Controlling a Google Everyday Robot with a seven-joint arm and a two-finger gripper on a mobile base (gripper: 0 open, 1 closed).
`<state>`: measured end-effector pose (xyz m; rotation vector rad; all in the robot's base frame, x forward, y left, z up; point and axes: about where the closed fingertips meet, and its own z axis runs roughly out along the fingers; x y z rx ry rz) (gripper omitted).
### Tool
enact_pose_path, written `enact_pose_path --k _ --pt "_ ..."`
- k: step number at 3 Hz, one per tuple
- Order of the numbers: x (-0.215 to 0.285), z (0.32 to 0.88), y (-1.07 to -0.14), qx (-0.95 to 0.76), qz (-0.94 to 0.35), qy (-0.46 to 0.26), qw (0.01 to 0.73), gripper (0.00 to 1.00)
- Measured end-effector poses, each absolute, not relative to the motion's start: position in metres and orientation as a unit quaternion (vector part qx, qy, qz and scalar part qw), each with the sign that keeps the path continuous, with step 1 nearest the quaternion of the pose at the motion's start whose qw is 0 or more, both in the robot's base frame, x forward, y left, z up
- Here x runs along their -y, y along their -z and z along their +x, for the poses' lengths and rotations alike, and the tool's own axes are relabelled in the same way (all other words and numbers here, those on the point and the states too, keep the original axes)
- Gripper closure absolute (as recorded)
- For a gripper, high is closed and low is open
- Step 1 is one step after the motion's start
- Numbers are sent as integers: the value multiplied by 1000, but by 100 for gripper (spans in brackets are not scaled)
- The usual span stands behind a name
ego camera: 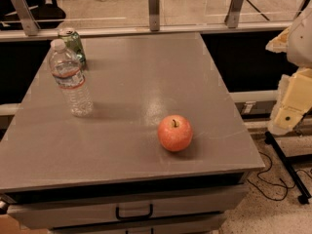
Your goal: Knock water bottle over
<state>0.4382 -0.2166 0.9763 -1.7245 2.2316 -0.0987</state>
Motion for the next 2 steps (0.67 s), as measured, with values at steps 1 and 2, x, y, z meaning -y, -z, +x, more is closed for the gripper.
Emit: enact_pose_path --k 1,2 --pt "217 438 -976 -781 -603 35 159 0" --pt "211 442 -976 -776 -606 17 176 0"
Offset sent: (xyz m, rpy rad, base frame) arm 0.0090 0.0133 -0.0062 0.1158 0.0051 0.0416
